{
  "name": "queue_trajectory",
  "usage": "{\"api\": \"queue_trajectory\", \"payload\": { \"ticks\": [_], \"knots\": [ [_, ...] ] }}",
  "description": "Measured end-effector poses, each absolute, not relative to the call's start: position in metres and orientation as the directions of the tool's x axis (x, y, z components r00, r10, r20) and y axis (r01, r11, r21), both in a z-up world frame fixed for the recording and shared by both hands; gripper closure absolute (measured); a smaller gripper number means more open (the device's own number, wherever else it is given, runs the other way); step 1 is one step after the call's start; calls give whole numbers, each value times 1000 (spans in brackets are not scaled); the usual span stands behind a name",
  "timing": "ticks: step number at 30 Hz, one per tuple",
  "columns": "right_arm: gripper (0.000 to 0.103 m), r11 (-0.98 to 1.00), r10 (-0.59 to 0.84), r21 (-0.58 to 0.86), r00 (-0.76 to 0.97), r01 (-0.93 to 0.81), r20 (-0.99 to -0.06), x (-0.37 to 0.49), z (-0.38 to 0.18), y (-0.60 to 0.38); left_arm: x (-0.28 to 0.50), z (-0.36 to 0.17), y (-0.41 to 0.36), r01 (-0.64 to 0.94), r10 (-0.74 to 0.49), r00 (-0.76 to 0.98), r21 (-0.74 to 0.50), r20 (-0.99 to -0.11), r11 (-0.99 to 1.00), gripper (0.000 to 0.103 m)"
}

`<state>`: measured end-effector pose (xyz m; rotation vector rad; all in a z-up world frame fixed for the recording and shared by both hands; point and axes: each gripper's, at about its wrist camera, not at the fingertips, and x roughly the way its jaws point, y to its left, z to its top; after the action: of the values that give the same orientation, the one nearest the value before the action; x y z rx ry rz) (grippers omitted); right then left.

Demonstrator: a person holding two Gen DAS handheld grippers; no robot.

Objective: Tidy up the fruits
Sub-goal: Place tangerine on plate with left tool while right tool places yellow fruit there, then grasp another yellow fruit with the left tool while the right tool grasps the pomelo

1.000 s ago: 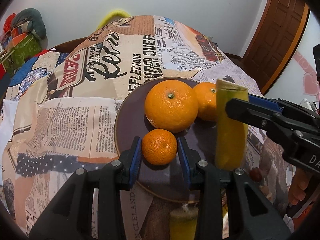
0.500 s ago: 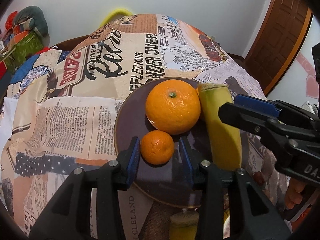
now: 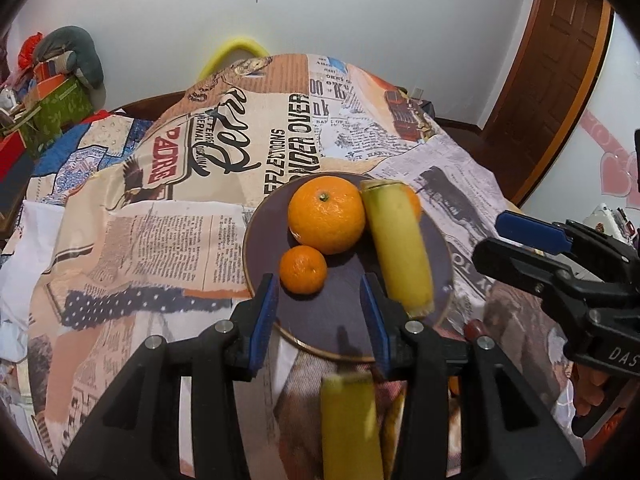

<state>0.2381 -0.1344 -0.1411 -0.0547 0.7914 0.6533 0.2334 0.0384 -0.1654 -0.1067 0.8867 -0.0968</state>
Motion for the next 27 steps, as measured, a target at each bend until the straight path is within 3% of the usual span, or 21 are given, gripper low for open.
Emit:
{"api": "queue_trajectory", "payload": {
  "ticks": [9,11,15,19,27],
  "knots": [
    [41,821,501,166,549,-546,-669,205,-139,-150,195,-165,30,53,-136,608,-131,-782,990,61],
    [34,824,499,172,550,-539,-669,199,-142,-154,189,-167,28,57,-130,602,-120,-788,991,61],
    [33,825,491,170,537,-539,-686,187,-153,-156,177,-174,28,55,-128,586,-118,-800,991,61],
    [15,824,488,180,511,-537,-708,177,-167,-156,167,-181,30,46,-126,572,-121,-811,992,61],
    [11,812,460,179,420,-555,-782,169,-203,-141,152,-192,34,41,-117,549,-113,-828,993,61]
  ]
}}
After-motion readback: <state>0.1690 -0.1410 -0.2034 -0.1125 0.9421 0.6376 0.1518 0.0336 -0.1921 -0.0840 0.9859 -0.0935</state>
